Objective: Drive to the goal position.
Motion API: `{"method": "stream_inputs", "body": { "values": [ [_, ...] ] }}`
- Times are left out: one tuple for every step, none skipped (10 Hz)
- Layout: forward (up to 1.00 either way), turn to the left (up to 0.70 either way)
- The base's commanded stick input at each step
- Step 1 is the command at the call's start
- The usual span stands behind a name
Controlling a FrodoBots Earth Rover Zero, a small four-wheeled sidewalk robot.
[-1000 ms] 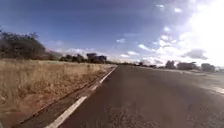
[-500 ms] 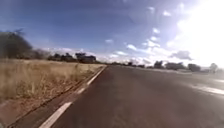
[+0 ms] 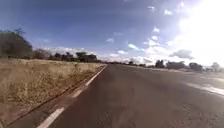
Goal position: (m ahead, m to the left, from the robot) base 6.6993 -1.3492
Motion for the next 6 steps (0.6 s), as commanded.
{"method": "stream_inputs", "body": {
  "values": [
    [0.5,0.0],
    [0.5,0.0],
    [0.5,0.0],
    [0.5,0.0],
    [0.5,0.0],
    [0.5,0.0]
  ]
}}
